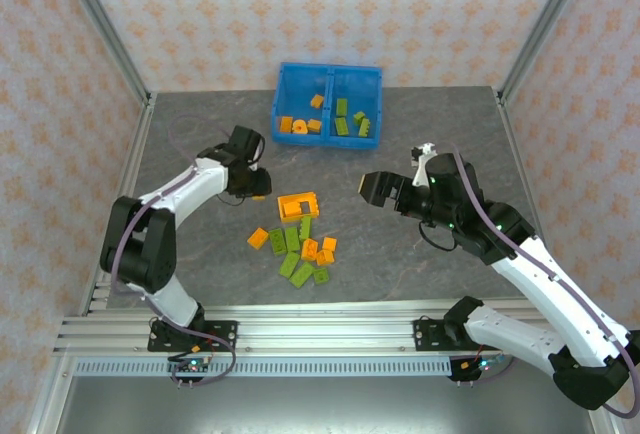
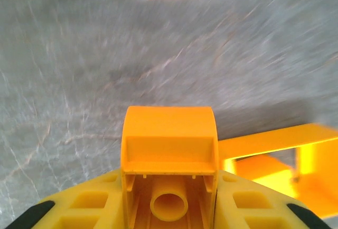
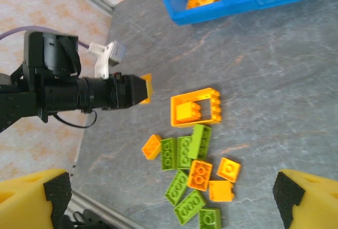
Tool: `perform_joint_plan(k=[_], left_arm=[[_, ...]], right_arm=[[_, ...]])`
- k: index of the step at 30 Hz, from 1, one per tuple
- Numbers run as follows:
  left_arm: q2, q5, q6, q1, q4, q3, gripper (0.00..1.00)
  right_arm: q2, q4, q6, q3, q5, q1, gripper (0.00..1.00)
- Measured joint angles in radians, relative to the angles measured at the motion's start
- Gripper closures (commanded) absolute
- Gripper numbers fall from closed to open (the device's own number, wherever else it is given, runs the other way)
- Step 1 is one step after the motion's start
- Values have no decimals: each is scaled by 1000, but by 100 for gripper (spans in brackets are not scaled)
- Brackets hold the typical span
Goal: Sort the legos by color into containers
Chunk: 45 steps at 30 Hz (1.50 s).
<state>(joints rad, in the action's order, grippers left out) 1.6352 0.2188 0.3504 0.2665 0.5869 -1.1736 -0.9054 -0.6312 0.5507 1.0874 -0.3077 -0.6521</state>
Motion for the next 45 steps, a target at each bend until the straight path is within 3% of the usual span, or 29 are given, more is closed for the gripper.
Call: perform_joint_plan(k=[6, 9, 24, 34, 41, 45], left_arm=[[8, 26, 4, 3, -44, -201, 68], [83, 29, 6, 9, -63, -351, 69], [915, -83, -4, 28, 47, -1439, 67], [986, -77, 40, 28, 48, -1479, 44], [956, -29, 40, 29, 75, -1485, 43], [750, 3, -1, 42, 114, -1266, 43]], right_arm=[[1, 76, 14, -18, -61, 0, 1], [1, 88, 18, -19, -60, 0, 1], [11, 89, 29, -24, -51, 0, 1], [25, 76, 29, -24, -30, 0, 1], [22, 69, 28, -24, -28, 0, 1], [22, 63, 28, -24, -20, 0, 1]])
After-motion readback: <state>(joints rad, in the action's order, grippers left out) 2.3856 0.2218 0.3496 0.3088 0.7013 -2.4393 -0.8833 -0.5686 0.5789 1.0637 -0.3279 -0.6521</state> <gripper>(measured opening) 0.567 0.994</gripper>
